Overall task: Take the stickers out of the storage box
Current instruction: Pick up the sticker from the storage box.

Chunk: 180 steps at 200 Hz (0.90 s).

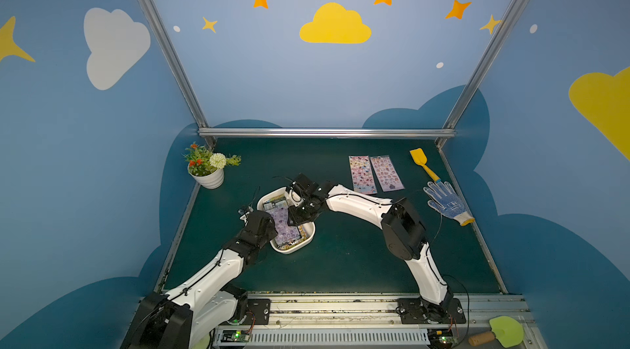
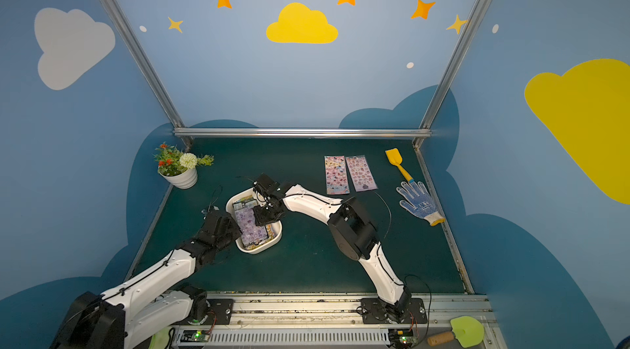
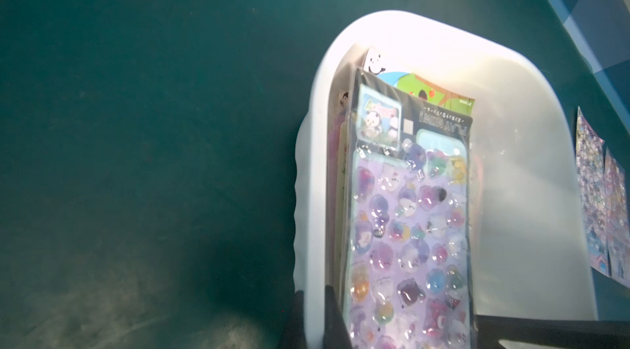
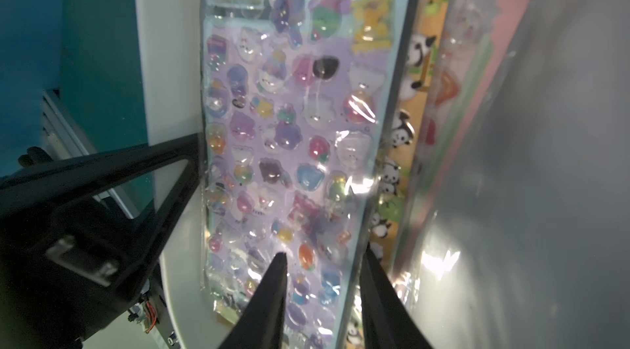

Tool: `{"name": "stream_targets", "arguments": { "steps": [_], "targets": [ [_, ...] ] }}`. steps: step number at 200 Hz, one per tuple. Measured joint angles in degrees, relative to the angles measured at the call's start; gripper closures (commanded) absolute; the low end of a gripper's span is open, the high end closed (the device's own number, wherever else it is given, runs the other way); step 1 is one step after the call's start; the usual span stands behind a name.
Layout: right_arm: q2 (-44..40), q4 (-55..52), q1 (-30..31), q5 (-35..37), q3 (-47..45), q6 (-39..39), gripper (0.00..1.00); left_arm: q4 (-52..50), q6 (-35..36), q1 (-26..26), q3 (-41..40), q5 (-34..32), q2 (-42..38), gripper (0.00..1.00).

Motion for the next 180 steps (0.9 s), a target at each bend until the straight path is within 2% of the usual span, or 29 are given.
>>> {"name": "stream_targets", "arguments": {
  "steps": [77, 143, 180],
  "targets": [
    [-1.14, 8.04, -2.16, -6.36, -5.81, 3.48, 0.81, 0.07, 0.0, -0.02, 0.02, 0.04, 0.02, 0.97],
    [-1.84, 13.22, -2.64, -10.69, -7.8, 5.51, 0.84, -0.02, 0.22, 0.04, 0.0, 0.0, 0.02, 0.97],
    [-1.95, 15.15, -2.62, -12.52, -8.13, 5.9, 0.9, 0.09, 0.37, 0.04, 0.02, 0.02, 0.15, 0.97]
  ]
}}
